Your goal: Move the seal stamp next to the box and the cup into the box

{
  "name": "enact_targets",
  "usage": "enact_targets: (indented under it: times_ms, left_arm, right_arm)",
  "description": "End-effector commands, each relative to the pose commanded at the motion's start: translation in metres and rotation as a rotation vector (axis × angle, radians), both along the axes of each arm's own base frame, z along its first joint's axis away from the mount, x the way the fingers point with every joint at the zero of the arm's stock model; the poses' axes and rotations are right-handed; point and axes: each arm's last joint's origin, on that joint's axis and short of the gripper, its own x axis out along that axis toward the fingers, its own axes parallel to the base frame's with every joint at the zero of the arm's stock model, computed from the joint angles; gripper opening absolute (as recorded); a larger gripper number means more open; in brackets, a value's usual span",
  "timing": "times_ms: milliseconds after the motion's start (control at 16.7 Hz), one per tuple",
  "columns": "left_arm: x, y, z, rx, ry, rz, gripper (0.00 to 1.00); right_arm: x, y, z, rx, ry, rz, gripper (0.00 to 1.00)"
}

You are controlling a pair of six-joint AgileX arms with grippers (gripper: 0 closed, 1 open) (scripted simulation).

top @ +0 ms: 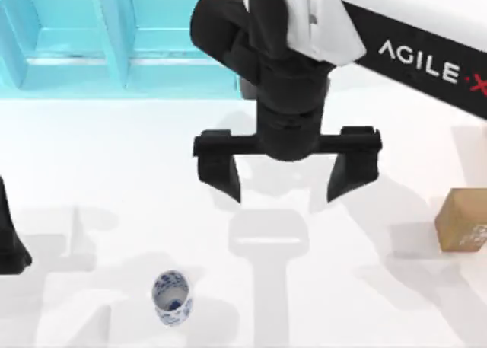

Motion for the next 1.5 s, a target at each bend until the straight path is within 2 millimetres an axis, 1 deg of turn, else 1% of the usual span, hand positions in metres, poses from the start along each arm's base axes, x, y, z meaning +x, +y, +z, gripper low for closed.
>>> enact_targets:
  times_ms: [60, 180, 300, 360, 420, 660, 780, 900, 1260, 1380, 1500]
  left_arm:
    - [0.000, 0.000, 0.000, 0.000, 0.000, 0.000, 1.00]
    - [0.000, 0.000, 0.000, 0.000, 0.000, 0.000, 1.00]
    - [0.000, 0.000, 0.000, 0.000, 0.000, 0.000, 1.00]
    - [0.000, 0.000, 0.000, 0.000, 0.000, 0.000, 1.00]
    - [0.000, 0.000, 0.000, 0.000, 0.000, 0.000, 1.00]
    - [0.000, 0.000, 0.000, 0.000, 0.000, 0.000, 1.00]
    - [0.000, 0.000, 0.000, 0.000, 0.000, 0.000, 1.00]
    - [0.000, 0.000, 0.000, 0.000, 0.000, 0.000, 1.00]
    - [0.000, 0.000, 0.000, 0.000, 0.000, 0.000, 1.00]
    - [0.000, 0.000, 0.000, 0.000, 0.000, 0.000, 1.00]
    - [0.000, 0.000, 0.000, 0.000, 0.000, 0.000, 1.00]
  right_arm:
    - [-0.015, 0.026, -0.006, 0.000, -0.002, 0.001, 1.00]
    - [-0.044, 0.066, -0.017, 0.006, -0.009, 0.002, 1.00]
    - [-0.064, 0.089, -0.024, 0.015, -0.016, 0.003, 1.00]
    - [-0.069, 0.095, -0.026, 0.018, -0.018, 0.003, 1.00]
    - [-0.072, 0.098, -0.026, 0.019, -0.019, 0.003, 1.00]
    - [-0.071, 0.096, -0.026, 0.018, -0.018, 0.002, 1.00]
    - [-0.071, 0.097, -0.030, 0.019, -0.018, 0.002, 1.00]
    - [-0.070, 0.098, -0.043, 0.019, -0.019, 0.003, 1.00]
    - [-0.071, 0.098, -0.099, 0.021, -0.020, 0.003, 1.00]
    - [-0.072, 0.098, -0.106, 0.019, -0.019, 0.003, 1.00]
    - [-0.072, 0.098, -0.106, 0.019, -0.019, 0.003, 1.00]
